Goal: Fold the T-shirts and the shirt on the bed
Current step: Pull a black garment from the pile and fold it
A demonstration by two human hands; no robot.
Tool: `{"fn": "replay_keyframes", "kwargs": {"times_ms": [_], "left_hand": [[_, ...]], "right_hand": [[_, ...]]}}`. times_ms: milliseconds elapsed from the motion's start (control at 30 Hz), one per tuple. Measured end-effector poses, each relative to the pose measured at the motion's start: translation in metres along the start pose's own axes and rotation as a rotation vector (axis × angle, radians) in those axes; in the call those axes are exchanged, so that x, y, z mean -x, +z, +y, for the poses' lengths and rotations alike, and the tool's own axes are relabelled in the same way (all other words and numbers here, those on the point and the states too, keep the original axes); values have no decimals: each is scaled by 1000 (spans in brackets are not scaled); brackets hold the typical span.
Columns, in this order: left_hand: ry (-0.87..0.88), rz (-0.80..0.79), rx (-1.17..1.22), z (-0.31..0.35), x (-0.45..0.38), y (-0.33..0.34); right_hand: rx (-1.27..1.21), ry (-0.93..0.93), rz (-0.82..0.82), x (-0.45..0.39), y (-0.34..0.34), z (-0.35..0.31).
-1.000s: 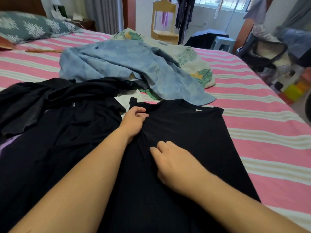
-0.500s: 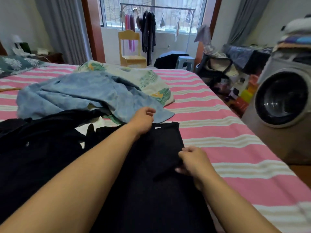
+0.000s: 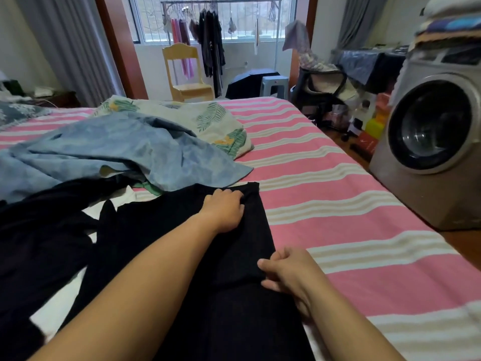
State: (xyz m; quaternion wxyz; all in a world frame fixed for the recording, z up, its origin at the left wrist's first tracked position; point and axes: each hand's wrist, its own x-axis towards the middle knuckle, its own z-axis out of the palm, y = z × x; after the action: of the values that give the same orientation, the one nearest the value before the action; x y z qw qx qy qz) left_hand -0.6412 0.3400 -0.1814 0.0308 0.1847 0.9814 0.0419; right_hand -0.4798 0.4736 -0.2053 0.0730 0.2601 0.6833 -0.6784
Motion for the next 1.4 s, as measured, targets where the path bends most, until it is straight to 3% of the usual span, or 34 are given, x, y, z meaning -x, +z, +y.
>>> {"fn": "replay_keyframes", "kwargs": {"times_ms": [67,200,333,400,667,767,833,867,933,1000,1100,1233,1400], "left_hand": [[-15,-14,51,4,-6,3],[-48,254,318,7,-8,7],[-32,194,145,10,10,18],[-78,259,173,4,30,20],[-525,400,282,-139,172,3],[-625,268,475,-185,192,11],[-654,209,585,-195,191,14],[-662,195,627,-196,188,14],[-679,167,671,-199,184,14],[-694,144,677,-207,178,14],[-732,121,598,-219,167,12],[-761,92,320,-212,143,-1],[-842,217,578,-212,124,5]], "right_hand": [[8,-24,25,1,3,2],[2,-116,98,3,4,12],[-10,-148,171,10,7,16],[20,-174,202,14,8,14],[280,-244,369,34,16,6],[642,-513,506,46,39,-3],[832,-760,404,47,70,-13],[949,-789,288,44,87,-16],[1197,-677,75,34,113,-12],[1333,-548,-7,23,123,1],[1375,-532,33,14,121,21],[1373,-566,70,11,123,27],[1360,-599,108,9,123,32]]}}
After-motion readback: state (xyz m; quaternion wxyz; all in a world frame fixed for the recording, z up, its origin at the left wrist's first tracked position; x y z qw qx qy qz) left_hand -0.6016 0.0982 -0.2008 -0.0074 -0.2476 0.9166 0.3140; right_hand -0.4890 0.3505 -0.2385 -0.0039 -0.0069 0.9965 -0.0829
